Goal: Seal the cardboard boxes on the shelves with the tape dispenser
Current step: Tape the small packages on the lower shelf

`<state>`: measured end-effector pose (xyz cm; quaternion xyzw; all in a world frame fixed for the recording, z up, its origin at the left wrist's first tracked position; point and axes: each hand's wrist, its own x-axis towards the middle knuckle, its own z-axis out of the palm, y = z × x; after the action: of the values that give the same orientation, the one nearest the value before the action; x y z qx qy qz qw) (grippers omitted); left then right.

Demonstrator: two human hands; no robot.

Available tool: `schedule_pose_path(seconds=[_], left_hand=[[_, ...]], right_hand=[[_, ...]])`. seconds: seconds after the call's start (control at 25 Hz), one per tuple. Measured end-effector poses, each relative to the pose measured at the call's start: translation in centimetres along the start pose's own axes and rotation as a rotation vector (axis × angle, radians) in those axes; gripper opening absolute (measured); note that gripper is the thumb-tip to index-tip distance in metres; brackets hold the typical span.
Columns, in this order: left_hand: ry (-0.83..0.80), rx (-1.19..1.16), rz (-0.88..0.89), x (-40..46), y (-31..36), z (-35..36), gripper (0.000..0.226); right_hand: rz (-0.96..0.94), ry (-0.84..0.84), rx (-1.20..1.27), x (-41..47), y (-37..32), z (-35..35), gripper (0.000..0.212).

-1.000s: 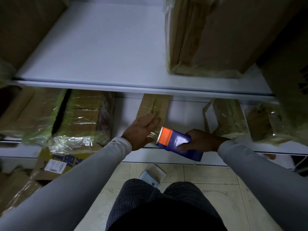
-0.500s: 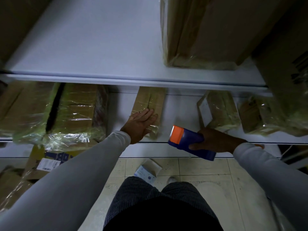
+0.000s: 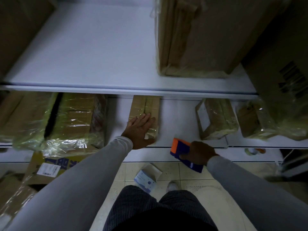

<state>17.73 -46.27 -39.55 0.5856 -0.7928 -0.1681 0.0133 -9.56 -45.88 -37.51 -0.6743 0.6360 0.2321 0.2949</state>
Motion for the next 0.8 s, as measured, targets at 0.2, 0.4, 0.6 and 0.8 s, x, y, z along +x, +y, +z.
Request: schedule_pose_path(seconds=[0.2, 0.4, 0.6, 0.8], left_hand=[[0.193, 0.106, -0.265, 1.9, 4.4, 0.9, 0.082], [0.227, 0.135, -0.261, 1.8, 4.8, 1.2, 0.077], [0.246, -0.018, -0.076, -0.7, 2.0, -0.2, 0.082], [0.182, -0.054, -0.315, -2.5, 2.2, 1.2, 0.066]], right_hand=[[-0.115, 0.076, 0.229, -0.6, 0.1, 0.2, 0.048], [-0.194, 0.119, 0.324, -0.9, 1.9, -1.2, 0.044], [-0.319, 0.134, 0.385, -0.5, 3.0, -2.3, 0.048], [-0.378, 0.077, 0.401, 0.0, 2.4, -1.6, 0.043]])
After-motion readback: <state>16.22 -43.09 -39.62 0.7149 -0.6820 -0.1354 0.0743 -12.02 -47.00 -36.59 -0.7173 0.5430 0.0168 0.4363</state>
